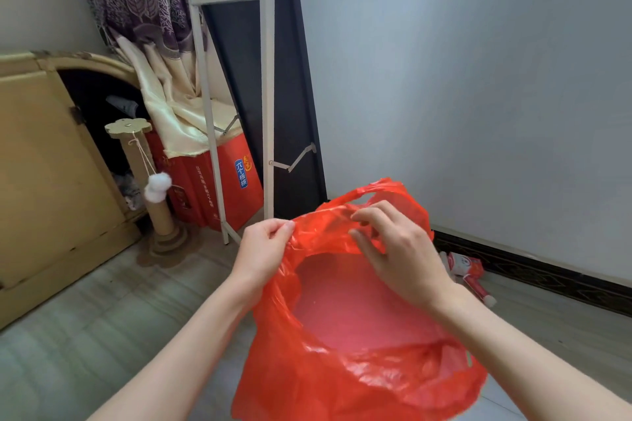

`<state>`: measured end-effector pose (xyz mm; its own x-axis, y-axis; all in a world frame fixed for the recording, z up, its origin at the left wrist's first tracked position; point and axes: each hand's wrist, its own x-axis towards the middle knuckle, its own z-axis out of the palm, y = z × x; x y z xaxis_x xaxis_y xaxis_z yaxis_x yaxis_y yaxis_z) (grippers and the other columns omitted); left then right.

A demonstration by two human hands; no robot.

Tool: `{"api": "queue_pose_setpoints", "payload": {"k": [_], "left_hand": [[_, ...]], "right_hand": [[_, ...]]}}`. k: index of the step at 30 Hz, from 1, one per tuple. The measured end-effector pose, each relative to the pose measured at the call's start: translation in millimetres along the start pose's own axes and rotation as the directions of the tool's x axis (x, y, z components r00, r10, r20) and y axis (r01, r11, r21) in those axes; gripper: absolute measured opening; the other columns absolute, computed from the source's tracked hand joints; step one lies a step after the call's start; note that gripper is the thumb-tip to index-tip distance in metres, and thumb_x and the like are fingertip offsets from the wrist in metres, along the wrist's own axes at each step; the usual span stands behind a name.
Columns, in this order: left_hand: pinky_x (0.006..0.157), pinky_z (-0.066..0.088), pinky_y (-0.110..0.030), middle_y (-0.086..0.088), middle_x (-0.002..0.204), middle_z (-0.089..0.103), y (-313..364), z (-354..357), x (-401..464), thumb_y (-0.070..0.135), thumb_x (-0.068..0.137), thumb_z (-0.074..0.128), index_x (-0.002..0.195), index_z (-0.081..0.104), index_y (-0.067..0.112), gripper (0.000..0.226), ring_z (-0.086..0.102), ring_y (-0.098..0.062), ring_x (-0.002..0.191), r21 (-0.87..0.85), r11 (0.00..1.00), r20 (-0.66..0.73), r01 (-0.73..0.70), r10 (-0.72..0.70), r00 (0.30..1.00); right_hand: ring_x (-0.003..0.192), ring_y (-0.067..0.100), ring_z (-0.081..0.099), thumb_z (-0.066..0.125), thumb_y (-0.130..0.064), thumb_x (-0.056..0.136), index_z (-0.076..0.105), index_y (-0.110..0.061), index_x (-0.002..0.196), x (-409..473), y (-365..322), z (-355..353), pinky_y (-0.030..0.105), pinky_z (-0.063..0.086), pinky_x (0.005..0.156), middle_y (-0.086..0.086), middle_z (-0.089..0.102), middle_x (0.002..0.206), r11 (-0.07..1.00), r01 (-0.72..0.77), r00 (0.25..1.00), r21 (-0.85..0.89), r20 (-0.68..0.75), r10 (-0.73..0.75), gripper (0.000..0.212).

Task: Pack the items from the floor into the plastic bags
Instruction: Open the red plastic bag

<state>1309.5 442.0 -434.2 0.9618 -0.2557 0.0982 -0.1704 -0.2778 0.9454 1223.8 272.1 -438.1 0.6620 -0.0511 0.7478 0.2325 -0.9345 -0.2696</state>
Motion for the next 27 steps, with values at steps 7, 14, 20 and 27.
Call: {"api": "queue_pose_setpoints", "payload": {"k": [7, 14, 20, 27], "left_hand": [[0.066, 0.051, -0.023, -0.001, 0.075, 0.069, 9.0, -18.2, -8.5, 0.029, 0.083, 0.053, 0.086, 0.068, 0.014, 0.021, 0.063, -0.01, 0.069, -0.26, 0.966, 0.323, 0.005, 0.082, 0.943], [0.063, 0.047, -0.03, -0.002, 0.073, 0.067, -9.5, -40.4, 4.7, 0.02, 0.091, 0.054, 0.079, 0.069, 0.021, 0.019, 0.059, -0.016, 0.068, -0.106, 0.993, 0.098, -0.049, 0.059, 0.993], [0.087, 0.044, -0.037, -0.001, 0.105, 0.062, -20.7, -33.0, 7.2, 0.03, 0.088, 0.051, 0.111, 0.059, 0.023, 0.026, 0.056, -0.022, 0.103, 0.544, 0.753, -0.054, -0.369, 0.47, 0.881], [0.095, 0.045, -0.041, 0.0, 0.133, 0.039, -11.3, 17.7, -17.8, 0.032, 0.082, 0.062, 0.135, 0.023, 0.031, 0.065, 0.047, -0.019, 0.118, 0.396, 0.507, 0.497, -0.765, 0.582, 0.643]], "right_hand": [[0.117, 0.028, 0.052, 0.047, -0.052, 0.069, 0.048, -0.019, 0.128, -7.5, 29.5, 7.6, 0.051, 0.041, 0.099, 0.005, 0.057, 0.127, 0.962, -0.045, 0.965, -0.27, 0.236, 0.112, 0.068], [0.068, 0.01, 0.058, 0.054, -0.018, 0.087, 0.067, -0.011, 0.082, -6.1, 32.2, 5.2, 0.019, 0.041, 0.067, -0.002, 0.065, 0.072, 0.95, -0.293, 0.945, 0.112, 0.183, 0.27, 0.016], [0.065, -0.006, 0.051, 0.052, -0.017, 0.092, 0.055, -0.028, 0.069, 1.8, 22.5, 8.9, 0.011, 0.037, 0.064, -0.017, 0.057, 0.068, 0.812, -0.504, 0.861, 0.294, 0.24, 0.447, 0.026], [0.069, 0.011, 0.054, 0.05, -0.021, 0.094, 0.064, -0.013, 0.077, 2.6, 14.7, 6.1, 0.03, 0.043, 0.068, 0.005, 0.064, 0.075, 0.563, -0.684, 0.73, 0.464, 0.442, 0.522, 0.024]]}}
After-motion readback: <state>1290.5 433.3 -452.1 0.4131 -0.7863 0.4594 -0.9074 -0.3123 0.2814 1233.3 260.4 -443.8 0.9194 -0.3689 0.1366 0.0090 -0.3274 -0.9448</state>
